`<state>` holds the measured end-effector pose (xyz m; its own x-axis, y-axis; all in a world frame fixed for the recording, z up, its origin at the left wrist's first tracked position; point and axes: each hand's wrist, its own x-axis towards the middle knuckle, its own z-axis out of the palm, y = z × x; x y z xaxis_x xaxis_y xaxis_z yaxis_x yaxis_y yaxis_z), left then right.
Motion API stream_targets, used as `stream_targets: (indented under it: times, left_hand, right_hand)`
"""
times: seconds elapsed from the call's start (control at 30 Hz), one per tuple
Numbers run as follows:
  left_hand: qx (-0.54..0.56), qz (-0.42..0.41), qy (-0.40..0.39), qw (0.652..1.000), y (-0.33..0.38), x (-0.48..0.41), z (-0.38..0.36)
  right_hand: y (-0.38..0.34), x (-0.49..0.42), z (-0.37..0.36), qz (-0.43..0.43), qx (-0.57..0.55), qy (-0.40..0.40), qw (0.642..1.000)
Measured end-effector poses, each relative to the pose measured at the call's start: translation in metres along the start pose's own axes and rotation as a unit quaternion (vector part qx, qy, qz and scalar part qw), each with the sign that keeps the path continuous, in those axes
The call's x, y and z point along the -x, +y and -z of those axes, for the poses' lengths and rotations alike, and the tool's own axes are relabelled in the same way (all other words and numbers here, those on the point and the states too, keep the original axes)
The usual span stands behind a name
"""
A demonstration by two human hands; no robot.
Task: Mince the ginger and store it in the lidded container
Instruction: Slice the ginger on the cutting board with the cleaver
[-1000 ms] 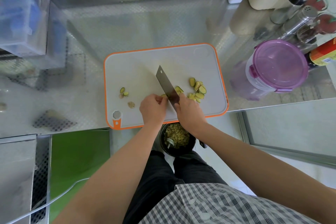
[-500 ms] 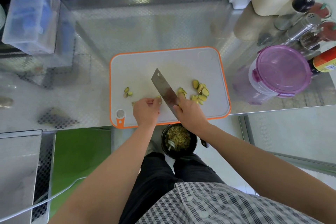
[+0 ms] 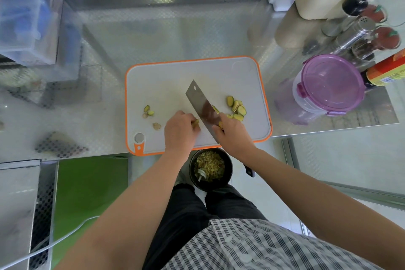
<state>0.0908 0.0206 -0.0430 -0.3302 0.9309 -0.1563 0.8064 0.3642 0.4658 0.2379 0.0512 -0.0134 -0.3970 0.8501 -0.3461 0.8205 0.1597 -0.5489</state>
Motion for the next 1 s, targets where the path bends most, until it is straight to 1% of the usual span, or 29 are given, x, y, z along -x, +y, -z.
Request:
stream_targets:
  times: [0.1,0.27,0.33,0.47,0.57,0.6,0.67,0.77,0.83,0.87,0.93,1.0]
  left_hand:
    - [-0.013,-0.052,0.007,0.999,-0.006,0.003,0.0]
    - [-0.023,-0.105,0.016,0.994,-0.016,0.009,0.0]
    - [-0.019,-0.115,0.019,0.993,-0.018,0.011,-0.001]
    - [0.011,-0.108,0.038,0.993,-0.022,0.016,0.0]
    - [0.057,-0.072,0.07,0.993,-0.024,0.018,0.003]
    - [0.068,-0.055,0.083,0.993,-0.025,0.018,0.004]
    - [0.084,-0.009,0.103,0.991,-0.025,0.018,0.004]
    - [0.115,0.074,0.119,0.983,-0.025,0.015,0.005]
    - [0.125,0.113,0.111,0.98,-0.026,0.014,0.007]
    - [0.127,0.119,0.102,0.979,-0.025,0.014,0.007]
    - [0.147,0.132,0.081,0.977,-0.021,0.014,0.007]
    - [0.177,0.152,0.067,0.97,-0.014,0.012,0.007]
  right_hand:
    - [0.001,0.0,0.005,0.023,0.007,-0.003,1.0]
    - [0.002,-0.001,0.002,0.046,0.032,-0.02,0.998]
    - [0.003,-0.002,0.001,0.045,0.042,-0.028,0.998]
    - [0.005,-0.004,0.001,0.041,0.053,-0.026,0.997]
    - [0.006,-0.006,0.004,0.017,0.021,0.003,1.0]
    - [0.005,-0.006,0.004,0.022,0.011,0.008,1.0]
    - [0.0,-0.004,0.003,0.049,0.006,-0.003,0.999]
    - [-0.008,0.0,-0.008,0.074,0.004,-0.04,0.996]
    - [-0.01,0.002,-0.014,0.07,0.007,-0.064,0.995]
    - [-0.009,0.003,-0.015,0.064,0.009,-0.068,0.996]
    - [-0.002,0.003,-0.011,0.035,0.003,-0.049,0.998]
    - [0.006,0.001,-0.002,-0.011,-0.004,-0.005,1.0]
